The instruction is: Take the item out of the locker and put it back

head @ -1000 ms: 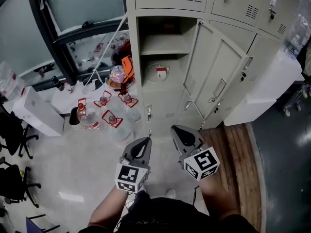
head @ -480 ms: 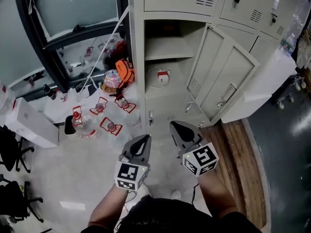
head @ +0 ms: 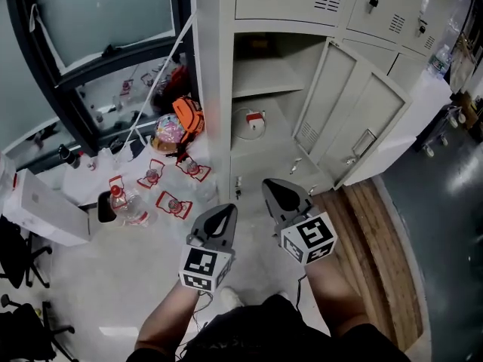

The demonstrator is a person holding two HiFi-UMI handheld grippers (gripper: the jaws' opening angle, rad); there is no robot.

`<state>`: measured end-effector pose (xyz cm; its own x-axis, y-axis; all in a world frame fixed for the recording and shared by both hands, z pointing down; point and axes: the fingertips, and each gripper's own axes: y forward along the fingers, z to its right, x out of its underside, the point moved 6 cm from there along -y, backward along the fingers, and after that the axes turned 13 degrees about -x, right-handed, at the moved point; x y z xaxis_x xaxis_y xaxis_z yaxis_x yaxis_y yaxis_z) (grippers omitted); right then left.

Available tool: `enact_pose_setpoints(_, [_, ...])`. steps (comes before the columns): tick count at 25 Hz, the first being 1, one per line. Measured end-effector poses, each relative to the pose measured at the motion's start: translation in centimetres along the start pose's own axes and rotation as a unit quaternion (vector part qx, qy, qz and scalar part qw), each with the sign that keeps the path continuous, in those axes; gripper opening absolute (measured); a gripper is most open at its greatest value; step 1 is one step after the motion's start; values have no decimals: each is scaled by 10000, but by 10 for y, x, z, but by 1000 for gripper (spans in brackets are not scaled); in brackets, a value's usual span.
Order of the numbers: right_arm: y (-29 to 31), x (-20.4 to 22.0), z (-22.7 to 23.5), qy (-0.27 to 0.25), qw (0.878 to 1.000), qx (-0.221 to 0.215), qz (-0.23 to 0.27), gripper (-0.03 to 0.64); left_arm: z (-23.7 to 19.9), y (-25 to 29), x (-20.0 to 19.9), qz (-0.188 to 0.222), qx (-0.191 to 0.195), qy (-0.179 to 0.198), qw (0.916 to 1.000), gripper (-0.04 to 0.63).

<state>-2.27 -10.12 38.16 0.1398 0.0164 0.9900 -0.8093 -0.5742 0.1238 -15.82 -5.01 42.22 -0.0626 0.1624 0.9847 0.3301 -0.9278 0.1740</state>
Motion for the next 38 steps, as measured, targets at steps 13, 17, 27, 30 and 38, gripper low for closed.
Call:
enact_pose_setpoints(13, [31,1,39,-1,9993,376,0,-3,-4,35,-10,175,185,67,9997,3])
enact_pose_setpoints(17, [41,3,61,5,9993,380,8,-3,-5,52,-14,107,152,59,9998,3])
enact_pose_setpoints(27, [80,22,129,131,9996,245,-110,76,-9,110,-17,98,-26,56,9999,3])
enact_pose_setpoints(30, [94,31,147,198,9994,218,-194,82,-12,125,-16,91,-94,51,9999,3])
enact_pose_setpoints(38, [125,64,189,519,9970,248,-516,140,-15,156,-15,-37,-173,96,9998,4])
